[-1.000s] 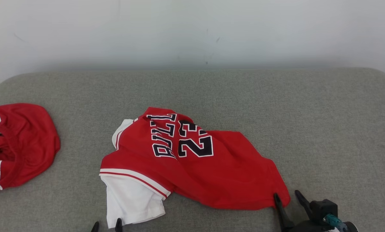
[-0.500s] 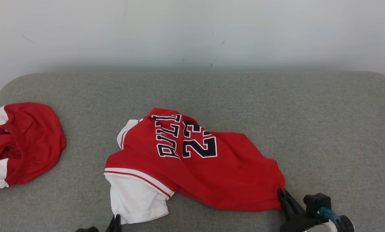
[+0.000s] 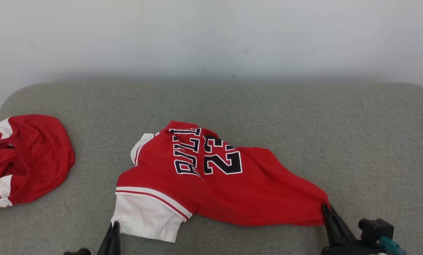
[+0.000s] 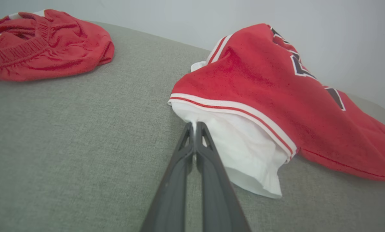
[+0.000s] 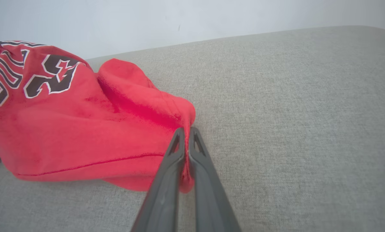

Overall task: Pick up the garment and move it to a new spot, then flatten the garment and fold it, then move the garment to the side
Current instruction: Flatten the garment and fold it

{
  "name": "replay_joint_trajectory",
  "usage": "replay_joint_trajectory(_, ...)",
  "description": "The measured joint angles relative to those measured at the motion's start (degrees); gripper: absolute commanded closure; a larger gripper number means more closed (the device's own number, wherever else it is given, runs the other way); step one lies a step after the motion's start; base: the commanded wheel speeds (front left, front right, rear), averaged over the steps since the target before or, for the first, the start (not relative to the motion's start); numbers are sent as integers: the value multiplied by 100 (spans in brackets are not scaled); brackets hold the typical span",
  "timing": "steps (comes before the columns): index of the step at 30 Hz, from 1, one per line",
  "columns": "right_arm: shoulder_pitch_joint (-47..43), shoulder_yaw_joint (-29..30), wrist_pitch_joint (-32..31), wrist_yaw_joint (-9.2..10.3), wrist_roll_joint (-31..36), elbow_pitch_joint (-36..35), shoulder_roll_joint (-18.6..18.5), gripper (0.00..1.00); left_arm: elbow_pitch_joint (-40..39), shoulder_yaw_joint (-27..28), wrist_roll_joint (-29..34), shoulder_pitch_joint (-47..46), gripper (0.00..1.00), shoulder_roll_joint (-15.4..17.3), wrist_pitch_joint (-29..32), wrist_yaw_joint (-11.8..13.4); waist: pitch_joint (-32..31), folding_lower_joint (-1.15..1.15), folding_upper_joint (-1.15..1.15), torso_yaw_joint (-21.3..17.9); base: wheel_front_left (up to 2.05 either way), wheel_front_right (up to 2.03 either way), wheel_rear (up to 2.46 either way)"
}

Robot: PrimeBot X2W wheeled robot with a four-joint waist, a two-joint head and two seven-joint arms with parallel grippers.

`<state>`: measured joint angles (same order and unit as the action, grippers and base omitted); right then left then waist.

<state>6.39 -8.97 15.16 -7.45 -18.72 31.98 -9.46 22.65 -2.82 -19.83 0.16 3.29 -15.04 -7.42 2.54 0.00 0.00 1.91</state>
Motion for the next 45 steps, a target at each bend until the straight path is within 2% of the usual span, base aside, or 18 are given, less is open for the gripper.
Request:
replay_joint_trajectory(3,199,-151,0,0,-276,-169,-135,100,-255,-142,5,-241,100,143,0,0,97,0,0,-23,0,0,0)
replay_joint_trajectory(6,784,-430,-1,0,-543,-188,-322,100,-365,-482,-54,-998,100,413,163,0,247,0,0,-46,0,0,0)
replay_joint_trajectory(9,1713,-724,-210,0,-794,-123,-506,100,-471,-790,-258,-2098,100,824,544,-8,454,0,0,-76,0,0,0)
replay_joint_trajectory(14,3548,-820,-655,0,-1450,220,-631,100,-223,-1352,-788,-4190,100,1567,1327,-9,906,1,0,-152,0,0,0)
replay_joint_trajectory(18,5031,-909,-980,0,-1736,598,-761,100,148,-1816,-950,-5921,100,1839,1672,-9,1337,2,0,-213,0,0,0)
replay_joint_trajectory(22,6512,-843,-1267,0,-2033,1033,-818,100,661,-2292,-1157,-7570,100,1885,1853,-9,1793,2,1,-266,0,0,0)
replay_joint_trajectory(24,7194,-734,-1355,0,-2093,1316,-869,100,993,-2350,-1269,-8263,100,1811,1864,-11,2011,2,1,-290,0,0,0)
replay_joint_trajectory(30,9128,-531,-1289,0,-1954,2282,-771,100,2051,-2639,-1355,-10343,100,1712,1712,-12,2674,2,1,-393,0,0,0)
replay_joint_trajectory(37,10381,-504,-1123,0,-1633,3056,-748,100,2916,-2814,-1419,-11808,100,1495,1460,-12,3063,1,1,-506,0,0,0)
replay_joint_trajectory(45,11208,-485,-898,0,-1323,3772,-616,100,3660,-3031,-1510,-12646,100,1285,1239,-12,3238,0,1,-564,0,0,0)
